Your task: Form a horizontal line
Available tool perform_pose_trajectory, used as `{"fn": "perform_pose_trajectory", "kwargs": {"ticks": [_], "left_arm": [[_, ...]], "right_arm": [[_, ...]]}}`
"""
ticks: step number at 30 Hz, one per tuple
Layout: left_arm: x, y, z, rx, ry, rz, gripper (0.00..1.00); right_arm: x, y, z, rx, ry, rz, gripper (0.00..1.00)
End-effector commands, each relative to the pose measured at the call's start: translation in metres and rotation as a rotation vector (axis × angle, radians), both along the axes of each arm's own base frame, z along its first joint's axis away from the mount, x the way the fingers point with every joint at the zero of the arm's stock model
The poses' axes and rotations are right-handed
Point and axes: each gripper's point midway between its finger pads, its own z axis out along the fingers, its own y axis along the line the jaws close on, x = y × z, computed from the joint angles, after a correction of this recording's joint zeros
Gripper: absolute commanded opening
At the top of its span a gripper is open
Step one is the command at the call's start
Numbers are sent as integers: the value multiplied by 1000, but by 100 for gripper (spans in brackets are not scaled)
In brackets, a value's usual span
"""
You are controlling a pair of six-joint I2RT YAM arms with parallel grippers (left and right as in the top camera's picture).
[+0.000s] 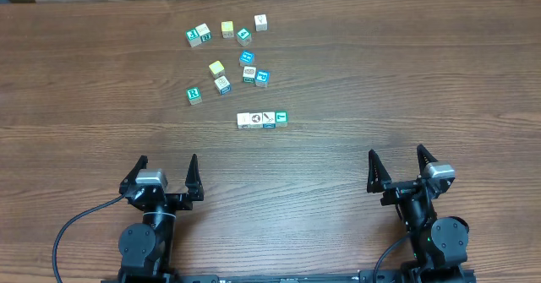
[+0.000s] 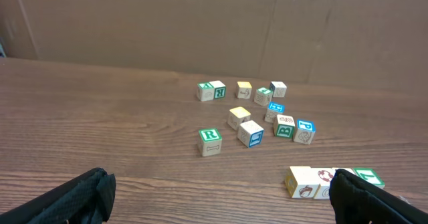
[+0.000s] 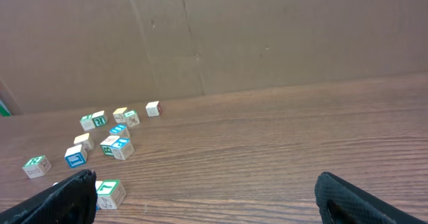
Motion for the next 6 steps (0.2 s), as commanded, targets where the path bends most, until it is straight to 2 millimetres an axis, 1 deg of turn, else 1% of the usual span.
{"fn": "perform_pose_trajectory", "kwargs": {"ticks": [1,6], "left_arm": [[-1,-4,2,9,-11,-18,100],[-1,-4,2,9,-11,-18,100]], "right_arm": [[0,-2,-2,-4,-4,-7,100],[0,-2,-2,-4,-4,-7,100]]}}
